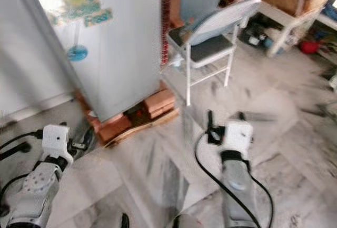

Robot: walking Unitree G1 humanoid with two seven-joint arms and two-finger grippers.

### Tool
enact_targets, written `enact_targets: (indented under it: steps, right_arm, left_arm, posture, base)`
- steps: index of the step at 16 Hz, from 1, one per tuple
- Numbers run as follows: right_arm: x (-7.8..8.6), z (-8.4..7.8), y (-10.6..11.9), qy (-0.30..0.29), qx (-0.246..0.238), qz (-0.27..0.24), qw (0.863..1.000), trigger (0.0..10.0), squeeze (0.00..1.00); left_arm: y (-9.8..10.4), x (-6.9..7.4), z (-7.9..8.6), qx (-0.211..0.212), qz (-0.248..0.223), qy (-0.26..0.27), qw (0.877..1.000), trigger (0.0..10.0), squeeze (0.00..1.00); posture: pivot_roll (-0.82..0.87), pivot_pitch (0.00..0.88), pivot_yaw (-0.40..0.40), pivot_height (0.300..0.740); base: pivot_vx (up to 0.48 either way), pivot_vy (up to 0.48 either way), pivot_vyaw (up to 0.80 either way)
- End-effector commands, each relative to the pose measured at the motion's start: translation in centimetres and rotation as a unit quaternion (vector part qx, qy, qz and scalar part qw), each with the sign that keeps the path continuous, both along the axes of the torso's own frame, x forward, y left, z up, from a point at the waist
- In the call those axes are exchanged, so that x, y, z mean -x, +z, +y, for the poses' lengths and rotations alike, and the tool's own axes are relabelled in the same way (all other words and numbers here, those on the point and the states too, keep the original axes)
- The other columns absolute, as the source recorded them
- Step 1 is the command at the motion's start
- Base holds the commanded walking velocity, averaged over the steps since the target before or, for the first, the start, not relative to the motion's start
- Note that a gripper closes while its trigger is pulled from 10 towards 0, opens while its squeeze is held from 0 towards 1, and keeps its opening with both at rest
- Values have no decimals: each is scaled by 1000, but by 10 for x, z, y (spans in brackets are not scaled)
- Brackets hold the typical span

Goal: Restocking fridge

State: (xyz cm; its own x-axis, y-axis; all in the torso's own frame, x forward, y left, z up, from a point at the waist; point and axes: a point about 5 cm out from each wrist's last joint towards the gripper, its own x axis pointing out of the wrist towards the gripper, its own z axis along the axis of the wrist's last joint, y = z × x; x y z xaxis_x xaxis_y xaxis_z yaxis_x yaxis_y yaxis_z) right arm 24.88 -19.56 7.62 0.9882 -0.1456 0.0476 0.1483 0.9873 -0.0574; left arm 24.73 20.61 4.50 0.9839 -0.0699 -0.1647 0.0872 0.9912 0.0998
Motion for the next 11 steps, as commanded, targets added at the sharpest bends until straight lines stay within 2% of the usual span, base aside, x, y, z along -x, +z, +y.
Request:
enact_targets:
  steps: [1,7,11]
  right_arm:
    - [10,-13,-1,-23,9,-1,1000,10000,0]
    - [10,-10,1,-12,15,-1,1000,10000,0]
    - [7,-3,1,3,12,4,1000,10000,0]
  left_arm:
    - [2,2,-4,11,-3,6,1000,10000,0]
    - [2,3,-13,21,4,7,1000,10000,0]
    - [6,1,-14,19,6,5,1000,10000,0]
  posture:
    - [22,36,14,740]
    - [23,49,-5,740]
    - [38,63,-24,740]
  base:
    - [0,0,0]
    - [0,0,0]
    - [0,427,0]
